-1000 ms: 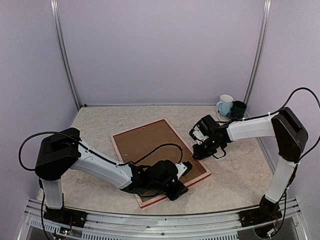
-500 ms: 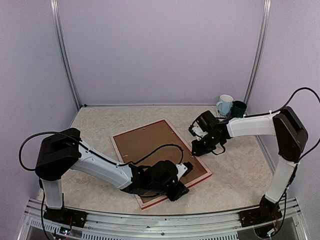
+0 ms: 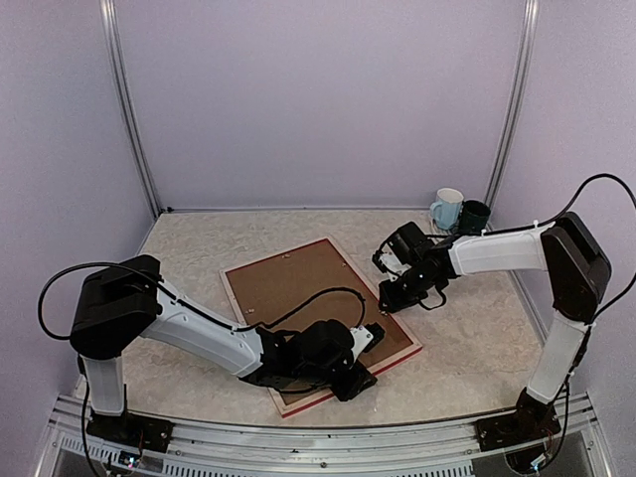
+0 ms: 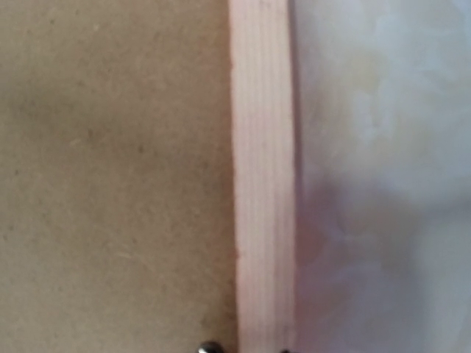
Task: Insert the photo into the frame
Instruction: Press the fastener onto the backboard.
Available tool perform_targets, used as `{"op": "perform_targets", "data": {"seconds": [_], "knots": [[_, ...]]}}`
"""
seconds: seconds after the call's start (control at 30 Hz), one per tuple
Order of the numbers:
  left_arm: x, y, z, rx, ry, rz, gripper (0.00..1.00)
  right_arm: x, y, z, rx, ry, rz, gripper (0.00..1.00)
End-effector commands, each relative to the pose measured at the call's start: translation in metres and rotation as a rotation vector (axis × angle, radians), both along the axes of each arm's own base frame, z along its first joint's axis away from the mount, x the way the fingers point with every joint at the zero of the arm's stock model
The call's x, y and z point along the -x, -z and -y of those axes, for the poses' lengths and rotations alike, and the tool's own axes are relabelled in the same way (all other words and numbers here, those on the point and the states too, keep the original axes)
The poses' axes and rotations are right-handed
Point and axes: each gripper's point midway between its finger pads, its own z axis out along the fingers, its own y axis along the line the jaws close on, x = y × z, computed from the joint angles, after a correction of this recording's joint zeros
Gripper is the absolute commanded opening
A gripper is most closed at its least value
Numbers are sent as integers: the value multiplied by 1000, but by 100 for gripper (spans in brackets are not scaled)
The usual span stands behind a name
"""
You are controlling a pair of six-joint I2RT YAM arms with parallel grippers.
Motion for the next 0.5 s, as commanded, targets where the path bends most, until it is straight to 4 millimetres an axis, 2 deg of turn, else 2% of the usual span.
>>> {"op": "perform_targets", "data": {"seconds": [0.0,0.47], "knots": [[27,54,-29,-165,41,-93,42,15,16,12,53,2,-31,25],[26,55,-33,-170,25,-96,42,26,36,21,108,-8,-70,26]]}}
